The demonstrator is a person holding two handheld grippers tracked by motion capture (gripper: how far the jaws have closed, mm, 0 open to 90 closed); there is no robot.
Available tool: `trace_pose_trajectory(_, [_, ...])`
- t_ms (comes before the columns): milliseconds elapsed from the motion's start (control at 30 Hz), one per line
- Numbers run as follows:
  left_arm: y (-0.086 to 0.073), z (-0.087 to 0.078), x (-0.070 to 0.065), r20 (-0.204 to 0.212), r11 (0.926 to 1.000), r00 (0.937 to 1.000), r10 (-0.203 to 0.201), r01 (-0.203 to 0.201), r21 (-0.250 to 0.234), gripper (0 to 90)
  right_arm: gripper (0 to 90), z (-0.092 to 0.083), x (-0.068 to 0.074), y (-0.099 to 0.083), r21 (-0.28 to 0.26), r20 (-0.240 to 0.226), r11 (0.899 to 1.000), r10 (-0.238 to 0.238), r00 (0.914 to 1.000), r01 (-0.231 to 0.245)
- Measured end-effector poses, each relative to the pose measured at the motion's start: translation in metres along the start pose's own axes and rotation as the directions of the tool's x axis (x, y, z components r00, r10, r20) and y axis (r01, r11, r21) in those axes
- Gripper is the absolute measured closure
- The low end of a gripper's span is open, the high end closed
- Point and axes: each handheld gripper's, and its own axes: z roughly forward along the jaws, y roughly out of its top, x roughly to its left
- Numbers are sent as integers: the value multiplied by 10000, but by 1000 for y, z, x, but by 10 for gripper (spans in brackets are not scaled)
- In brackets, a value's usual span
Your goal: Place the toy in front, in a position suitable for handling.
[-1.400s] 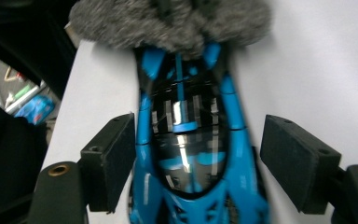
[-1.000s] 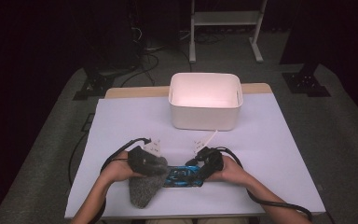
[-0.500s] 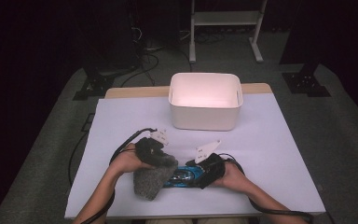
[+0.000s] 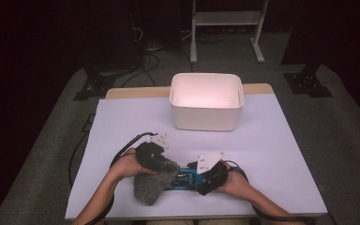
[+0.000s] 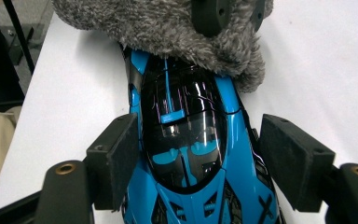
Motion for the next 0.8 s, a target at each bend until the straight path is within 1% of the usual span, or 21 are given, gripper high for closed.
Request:
trace_pose_trajectory(67, [0, -1, -3, -93, 10000, 9999, 92, -92, 28, 772, 292, -1, 0, 1, -19, -30, 10000, -85, 10000, 84])
trace_pose_trajectory(100, [1, -1, -4, -130, 9999, 9998, 117, -116, 46, 773, 294, -2, -1, 1, 15, -121, 10000, 79, 9999, -79])
trace_pose_trajectory(200, [2, -2, -7, -232, 9994, 9993, 297, -294, 155, 775, 296, -3, -4, 4, 89, -359, 9999, 129, 9993, -126])
trace_pose_trajectory(267, [2, -3, -8, -266, 9993, 9991, 345, -341, 169, 776, 291, -4, -6, 5, 99, -531, 9996, 285, 9982, -280])
trace_pose_trajectory(367, [3, -4, -10, -295, 9987, 9985, 467, -461, 208, 777, 304, -5, -10, 6, 109, -843, 9988, 492, 9952, -484])
trace_pose_trajectory(433, [3, -4, -12, -288, 9988, 9985, 468, -463, 180, 778, 306, -5, -14, 7, 140, -1007, 9976, 688, 9925, -677])
trace_pose_trajectory(500, [3, -6, -14, -291, 9982, 9979, 573, -568, 165, 779, 306, -5, -20, 6, 89, -1195, 9957, 931, 9885, -927])
trace_pose_trajectory(533, [3, -7, -15, -258, 9978, 9976, 637, -632, 205, 779, 305, -4, -22, 6, 92, -1351, 9941, 1086, 9849, -1084])
trace_pose_trajectory(600, [3, -8, -17, -183, 9976, 9975, 678, -674, 186, 780, 303, -3, -26, 6, 179, -1710, 9897, 1430, 9748, -1420])
trace_pose_trajectory(700, [2, -11, -22, -78, 9967, 9967, 804, -802, 158, 780, 307, -1, -26, 7, 314, -2053, 9883, 1526, 9667, -1494])
trace_pose_trajectory(800, [2, -13, -27, 32, 9958, 9959, 904, -905, 144, 781, 326, 4, -20, 8, 589, -2426, 9878, 1541, 9578, -1440])
